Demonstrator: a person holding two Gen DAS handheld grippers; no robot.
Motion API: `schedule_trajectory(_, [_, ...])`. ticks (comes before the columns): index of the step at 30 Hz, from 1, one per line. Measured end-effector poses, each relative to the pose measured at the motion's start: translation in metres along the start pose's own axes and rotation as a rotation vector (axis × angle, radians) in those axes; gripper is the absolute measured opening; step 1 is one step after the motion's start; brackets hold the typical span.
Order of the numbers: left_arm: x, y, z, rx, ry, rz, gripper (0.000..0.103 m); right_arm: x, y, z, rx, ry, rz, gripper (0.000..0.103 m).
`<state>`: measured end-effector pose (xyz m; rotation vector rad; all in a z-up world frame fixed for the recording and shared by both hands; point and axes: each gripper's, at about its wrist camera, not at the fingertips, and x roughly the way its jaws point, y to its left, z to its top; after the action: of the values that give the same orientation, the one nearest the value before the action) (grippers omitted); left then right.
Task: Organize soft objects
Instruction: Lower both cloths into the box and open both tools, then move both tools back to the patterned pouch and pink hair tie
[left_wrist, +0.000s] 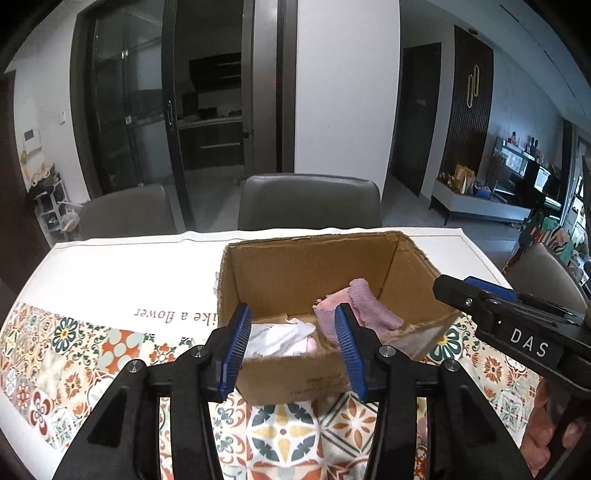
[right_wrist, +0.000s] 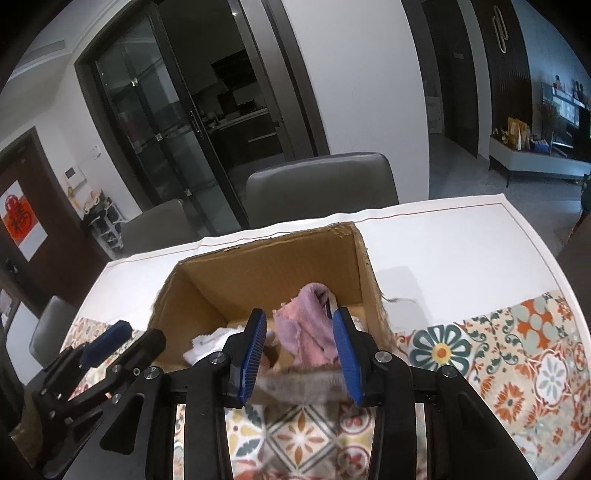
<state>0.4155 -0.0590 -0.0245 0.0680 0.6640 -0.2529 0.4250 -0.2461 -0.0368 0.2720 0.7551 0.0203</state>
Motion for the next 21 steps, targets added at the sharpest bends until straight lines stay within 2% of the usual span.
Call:
schedule_trajectory(3, [-0.017, -0.005, -0.004, 0.016, -0.017, 0.015, 0.051, -0.02, 0.002, -0.005, -0.012, -0.019, -0.01, 0.041])
schedule_trajectory(6, [-0.036, -0.011, -0.01, 0.034, -0.042, 0.02, 0.056, -0.037, 0.003, -0.011, -0.023, -0.04, -0.023, 0.049])
schedule_trajectory(10, [-0.054, -0.014, -0.019, 0.039, -0.051, 0.006, 0.061, -0.06, 0.004, -0.021, -0.027, -0.065, -0.041, 0.054])
schedule_trajectory(21, [-0.091, -0.014, -0.054, 0.062, -0.025, -0.054, 0.063, -0.106, 0.008, -0.061, -0.002, -0.086, -0.108, 0.057])
